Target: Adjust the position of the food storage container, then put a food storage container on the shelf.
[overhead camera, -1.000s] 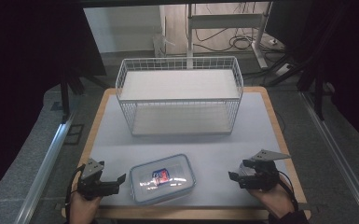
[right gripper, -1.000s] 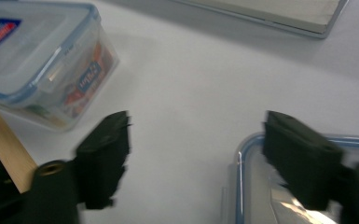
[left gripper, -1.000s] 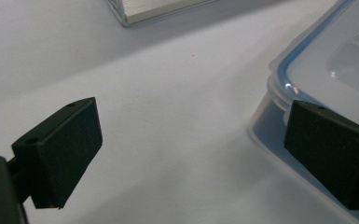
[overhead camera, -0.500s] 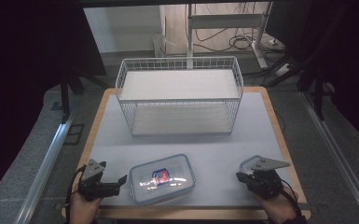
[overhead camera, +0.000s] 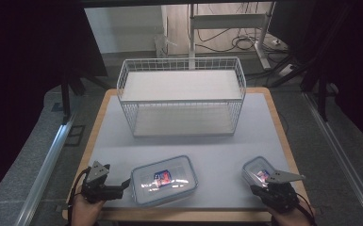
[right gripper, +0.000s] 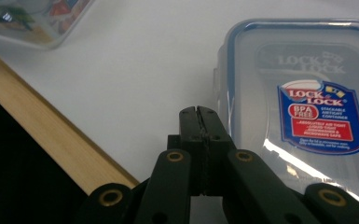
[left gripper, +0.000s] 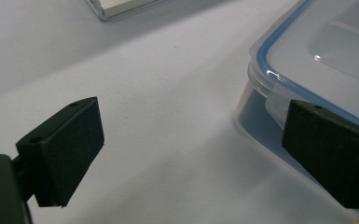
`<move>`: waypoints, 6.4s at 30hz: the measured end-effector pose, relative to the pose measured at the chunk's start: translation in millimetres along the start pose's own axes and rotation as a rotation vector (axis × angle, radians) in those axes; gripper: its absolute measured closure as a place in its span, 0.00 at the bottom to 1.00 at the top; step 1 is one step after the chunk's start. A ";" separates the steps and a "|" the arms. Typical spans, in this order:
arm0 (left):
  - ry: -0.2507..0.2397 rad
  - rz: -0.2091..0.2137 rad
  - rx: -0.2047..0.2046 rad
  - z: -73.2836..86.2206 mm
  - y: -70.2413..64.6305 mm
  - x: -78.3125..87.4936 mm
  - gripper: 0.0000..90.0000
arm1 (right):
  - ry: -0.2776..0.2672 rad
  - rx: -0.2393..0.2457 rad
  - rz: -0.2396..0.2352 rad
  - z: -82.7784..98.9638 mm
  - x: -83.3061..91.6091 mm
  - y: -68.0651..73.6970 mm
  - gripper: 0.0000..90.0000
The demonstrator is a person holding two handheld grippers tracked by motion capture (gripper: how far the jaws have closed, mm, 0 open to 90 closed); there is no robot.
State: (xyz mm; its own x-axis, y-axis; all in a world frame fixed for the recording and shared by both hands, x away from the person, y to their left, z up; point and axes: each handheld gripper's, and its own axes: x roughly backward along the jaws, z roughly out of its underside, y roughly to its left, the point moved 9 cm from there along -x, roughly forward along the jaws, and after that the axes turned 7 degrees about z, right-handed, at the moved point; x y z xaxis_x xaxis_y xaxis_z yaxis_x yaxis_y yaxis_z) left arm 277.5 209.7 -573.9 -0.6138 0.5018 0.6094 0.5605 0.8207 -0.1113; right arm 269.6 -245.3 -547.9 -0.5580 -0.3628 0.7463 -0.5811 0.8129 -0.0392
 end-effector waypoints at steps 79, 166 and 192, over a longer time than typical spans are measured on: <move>0.093 0.280 0.128 -20.5 -58.3 -47.7 0.99 | -0.039 0.019 -0.215 -51.6 -61.9 54.8 0.98; 0.119 0.442 -0.012 -59.0 -77.0 -66.9 0.02 | -0.043 0.079 -0.253 -79.3 -60.3 47.4 0.04; 0.127 0.569 0.100 -50.9 -96.6 -65.5 0.22 | 0.057 -0.166 -0.440 -71.7 -63.1 59.8 0.32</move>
State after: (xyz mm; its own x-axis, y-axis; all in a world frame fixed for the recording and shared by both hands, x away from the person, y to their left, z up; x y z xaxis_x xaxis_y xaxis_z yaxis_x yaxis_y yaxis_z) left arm 291.9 83.7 -563.1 -0.1569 0.8391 0.5209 0.7232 0.4568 -0.5180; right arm 312.6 -141.2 -549.7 -0.2441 -0.6675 0.7034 -0.6503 0.6508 0.3920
